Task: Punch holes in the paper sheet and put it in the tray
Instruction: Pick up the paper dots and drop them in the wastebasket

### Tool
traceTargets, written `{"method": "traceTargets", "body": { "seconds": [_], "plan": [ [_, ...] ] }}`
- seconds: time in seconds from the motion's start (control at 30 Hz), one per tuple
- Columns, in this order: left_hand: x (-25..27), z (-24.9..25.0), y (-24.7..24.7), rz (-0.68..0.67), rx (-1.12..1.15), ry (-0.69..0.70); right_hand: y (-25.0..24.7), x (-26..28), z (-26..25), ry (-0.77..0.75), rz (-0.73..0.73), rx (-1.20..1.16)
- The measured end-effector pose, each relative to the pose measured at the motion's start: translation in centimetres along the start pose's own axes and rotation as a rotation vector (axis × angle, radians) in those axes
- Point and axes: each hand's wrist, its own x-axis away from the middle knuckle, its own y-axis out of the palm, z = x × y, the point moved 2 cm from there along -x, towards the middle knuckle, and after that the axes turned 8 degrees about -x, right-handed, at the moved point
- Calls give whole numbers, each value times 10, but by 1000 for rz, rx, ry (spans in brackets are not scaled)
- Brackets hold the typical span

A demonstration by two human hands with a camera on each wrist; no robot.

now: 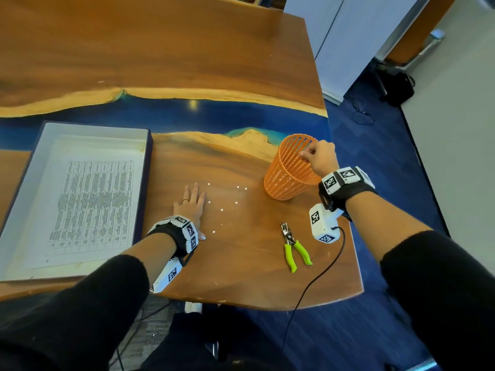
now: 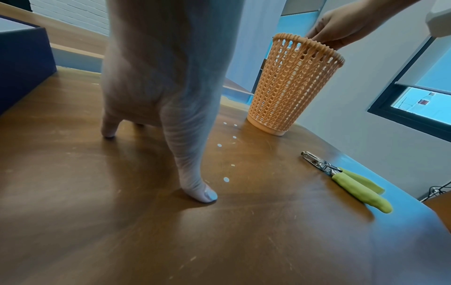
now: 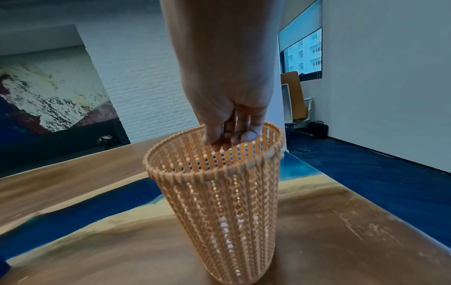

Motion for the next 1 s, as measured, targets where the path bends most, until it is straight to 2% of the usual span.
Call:
{"method": "traceTargets", "body": {
  "seconds": [0.13, 0.3, 0.43, 0.53, 0.67, 0.73, 0.83, 1.0],
  "plan": [
    [0, 0, 0, 6, -11, -1, -4, 9, -7, -45, 71, -72],
    [2, 1, -1, 7, -6, -3, 5, 35, -47, -326, 184, -142],
    [6, 1, 2, 13, 0, 9, 44, 67, -71, -478, 120, -133],
    [14, 1, 8, 12, -13, 20, 92, 89, -62, -434, -67, -79],
    [21, 1, 16, 26, -25, 15, 150, 124, -38, -207, -333, -38],
    [22, 1, 19, 37, -32, 7, 171, 143, -30, -151, -414, -31],
    [23, 2, 23, 43, -15, 1, 191, 163, -24, -143, -468, -58],
    [21, 3, 26, 37, -10, -6, 206, 168, -28, -192, -450, -72]
  ]
}}
